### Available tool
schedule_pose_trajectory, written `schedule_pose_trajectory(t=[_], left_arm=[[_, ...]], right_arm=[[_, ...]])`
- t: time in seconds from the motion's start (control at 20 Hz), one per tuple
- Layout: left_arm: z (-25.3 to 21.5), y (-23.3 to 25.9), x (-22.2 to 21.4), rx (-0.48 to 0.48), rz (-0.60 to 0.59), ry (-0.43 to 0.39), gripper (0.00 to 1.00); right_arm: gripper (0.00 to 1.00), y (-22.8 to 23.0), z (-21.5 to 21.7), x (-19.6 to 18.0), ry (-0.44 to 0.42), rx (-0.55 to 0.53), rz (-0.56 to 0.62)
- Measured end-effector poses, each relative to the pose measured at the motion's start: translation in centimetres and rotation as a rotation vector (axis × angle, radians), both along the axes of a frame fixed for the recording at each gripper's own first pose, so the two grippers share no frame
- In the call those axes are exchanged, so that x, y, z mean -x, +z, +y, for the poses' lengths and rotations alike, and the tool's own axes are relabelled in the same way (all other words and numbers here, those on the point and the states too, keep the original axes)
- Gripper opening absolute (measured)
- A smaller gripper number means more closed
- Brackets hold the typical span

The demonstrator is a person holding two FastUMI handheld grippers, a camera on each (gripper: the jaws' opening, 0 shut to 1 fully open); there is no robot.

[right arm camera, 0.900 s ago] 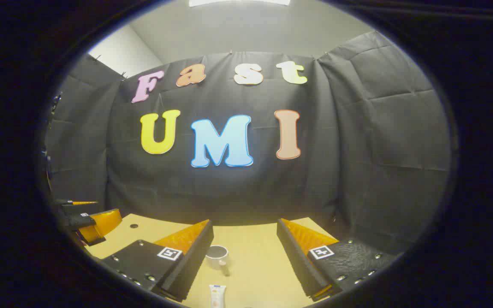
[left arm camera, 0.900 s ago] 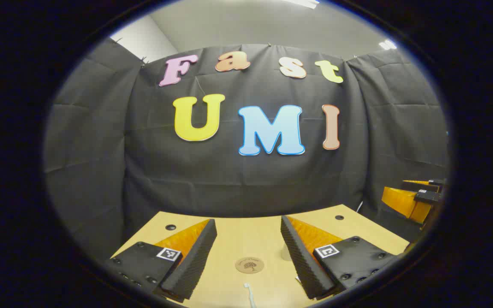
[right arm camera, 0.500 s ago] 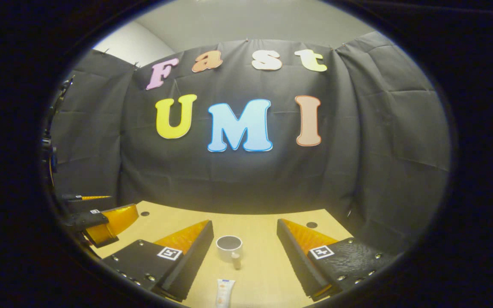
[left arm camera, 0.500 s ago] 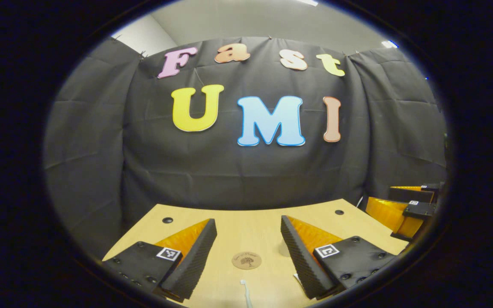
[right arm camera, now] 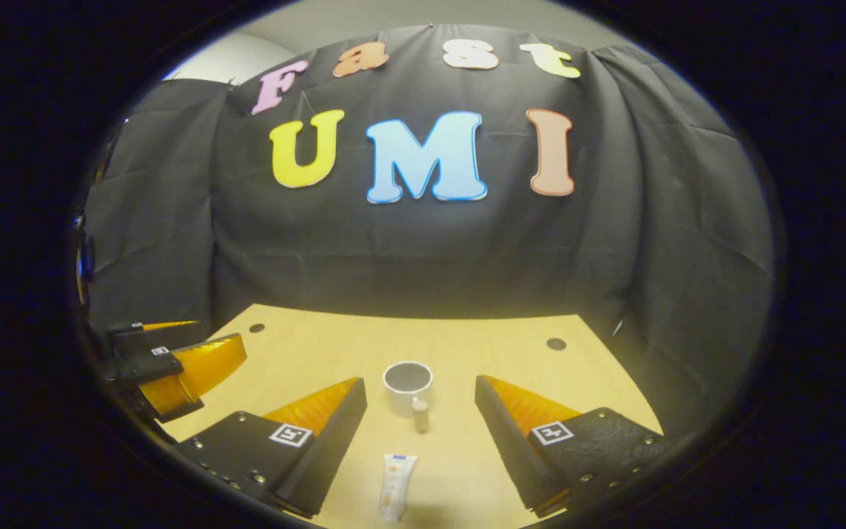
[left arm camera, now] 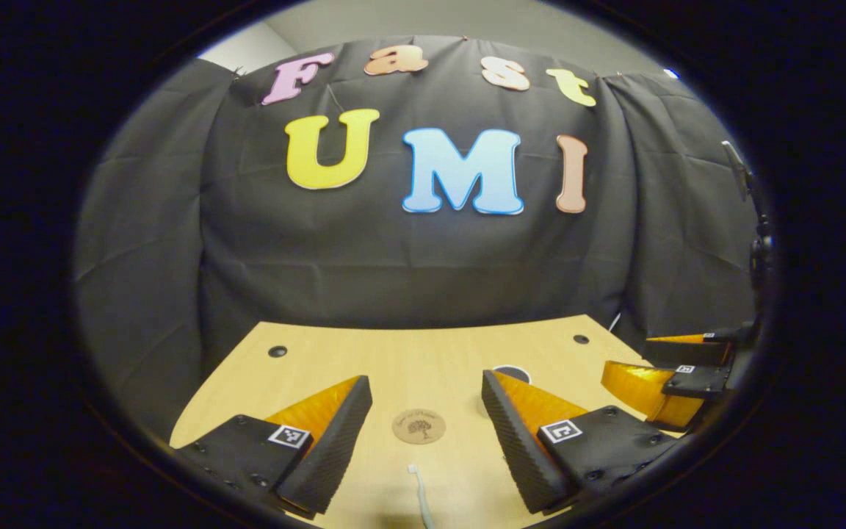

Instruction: Put the toothbrush and toothpaste on the desktop into the cup, then pick up the cup and place it on the coaster on the desktop.

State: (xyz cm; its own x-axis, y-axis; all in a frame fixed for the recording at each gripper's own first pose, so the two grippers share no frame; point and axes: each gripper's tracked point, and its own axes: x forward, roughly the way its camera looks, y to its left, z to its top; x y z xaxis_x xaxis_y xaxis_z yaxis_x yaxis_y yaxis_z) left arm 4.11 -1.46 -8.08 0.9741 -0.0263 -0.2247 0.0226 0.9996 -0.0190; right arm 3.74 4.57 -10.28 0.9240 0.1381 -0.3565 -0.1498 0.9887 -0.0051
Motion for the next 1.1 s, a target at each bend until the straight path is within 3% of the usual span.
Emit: schedule_pose_trajectory(t=[0.4, 0.7, 1.1], left_arm=[[0.6, -12.7, -0.4, 0.022, 0.374, 0.018, 0.98], [1.6, -21.5, 1.6, 0.065, 0.661, 0.057, 0.99], [3.2, -27.0, 4.1, 0.045, 0.919, 0.092, 1.00]], right_arm=[[0.93, -9.3, 0.4, 0.6, -0.013, -0.006, 0.387], [0.95, -13.7, 1.0, 1.1, -0.015, -0.003, 0.570], [0.96, -19.9, 1.7, 2.8, 0.001, 0.038, 0.840]])
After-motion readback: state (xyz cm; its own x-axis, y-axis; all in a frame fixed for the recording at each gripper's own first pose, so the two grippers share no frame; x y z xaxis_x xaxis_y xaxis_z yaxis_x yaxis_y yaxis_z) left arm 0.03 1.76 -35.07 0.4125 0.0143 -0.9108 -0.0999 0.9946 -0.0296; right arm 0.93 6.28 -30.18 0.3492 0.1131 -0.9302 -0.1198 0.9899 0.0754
